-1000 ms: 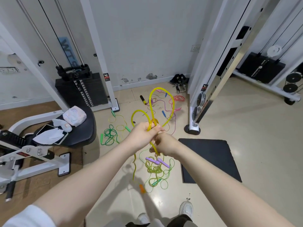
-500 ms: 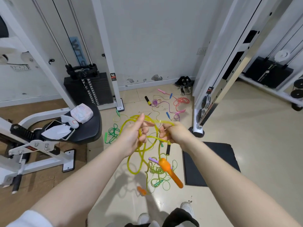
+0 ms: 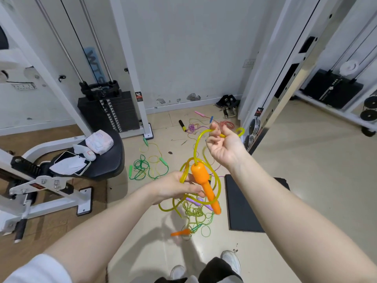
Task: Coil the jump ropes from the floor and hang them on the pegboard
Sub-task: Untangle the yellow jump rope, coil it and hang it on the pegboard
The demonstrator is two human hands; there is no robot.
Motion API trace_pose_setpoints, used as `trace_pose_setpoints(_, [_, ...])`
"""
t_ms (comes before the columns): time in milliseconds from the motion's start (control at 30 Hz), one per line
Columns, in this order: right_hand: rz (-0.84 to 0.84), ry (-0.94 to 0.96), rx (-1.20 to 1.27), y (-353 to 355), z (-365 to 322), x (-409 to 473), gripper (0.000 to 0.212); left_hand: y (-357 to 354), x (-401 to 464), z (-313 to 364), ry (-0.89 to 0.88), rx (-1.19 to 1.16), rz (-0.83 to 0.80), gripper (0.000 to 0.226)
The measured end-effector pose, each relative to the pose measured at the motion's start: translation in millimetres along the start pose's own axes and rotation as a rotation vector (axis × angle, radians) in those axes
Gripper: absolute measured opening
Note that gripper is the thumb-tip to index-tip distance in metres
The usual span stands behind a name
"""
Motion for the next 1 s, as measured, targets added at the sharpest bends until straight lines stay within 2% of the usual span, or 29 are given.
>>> trace_pose_setpoints(100, [0.021,0.161,0.197,11.3,-21.2,3.5,0.039,1.2,6.4,2.5,-0.005,-0.057,0.07,0.015])
trace_pose_setpoints(200, [0.034,0.293,0.365,29.8,-47.3,3.7,0.042,23.7,13.5,-0.7,0.016,0.04,0.268,0.018])
trace_pose_setpoints(300, [0.055,0.29,0.414,49.1,-61.3,3.3,0.046,45.9,18.0,-6.8,0.098,0.278,0.461,0.025])
trace_pose_setpoints(400, [0.098,0.271,0.365,58.8,-75.3,-0.5,0.047,61.4,17.2,-31.0,0.31,0.29,0.563,0.029])
trace_pose_setpoints(467, [0.123,0.274,0.246,59.2,-87.9,-3.3,0.041,66.4,16.4,-46.8,0.411,0.181,0.589,0.027])
trace_pose_setpoints(500, [0.116,0.273,0.178,57.2,-92.7,-3.6,0.041,65.6,17.6,-48.6,0.401,0.083,0.591,0.023])
trace_pose_setpoints(567, [0.14,0.187,-0.033,57.7,-93.4,2.9,0.06,55.8,20.9,-40.0,0.327,-0.134,0.557,0.019])
trace_pose_setpoints(600, [0.188,0.091,-0.222,60.4,-86.9,5.4,0.063,47.7,22.8,-30.6,0.279,-0.231,0.516,0.022])
trace_pose_setpoints(667, [0.249,-0.08,-0.706,67.8,-64.7,3.6,0.053,29.7,28.6,-7.0,0.169,-0.401,0.421,0.028])
trace_pose_setpoints(733, [0.158,-0.172,-1.055,67.5,-42.3,-0.6,0.051,14.2,34.5,16.4,0.054,-0.582,0.375,0.03])
trace_pose_setpoints(833, [-0.067,-0.187,-1.168,53.6,-24.7,-9.4,0.053,2.6,42.3,42.1,-0.093,-0.847,0.389,0.03])
trace_pose_setpoints(933, [-0.293,-0.043,-1.336,39.4,-29.7,-12.9,0.018,-3.2,46.5,52.1,-0.141,-0.943,0.411,0.032])
trace_pose_setpoints(1000, [-0.322,0.006,-1.462,43.3,-33.2,-11.1,0.012,-9.0,50.2,50.6,-0.071,-0.886,0.444,0.033])
Point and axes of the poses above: each hand's wrist, its own x-axis towards the middle knuckle, its own y-axis out of the back of the hand, z = x × y, the point moved 6 cm from there along x, towards the middle knuckle
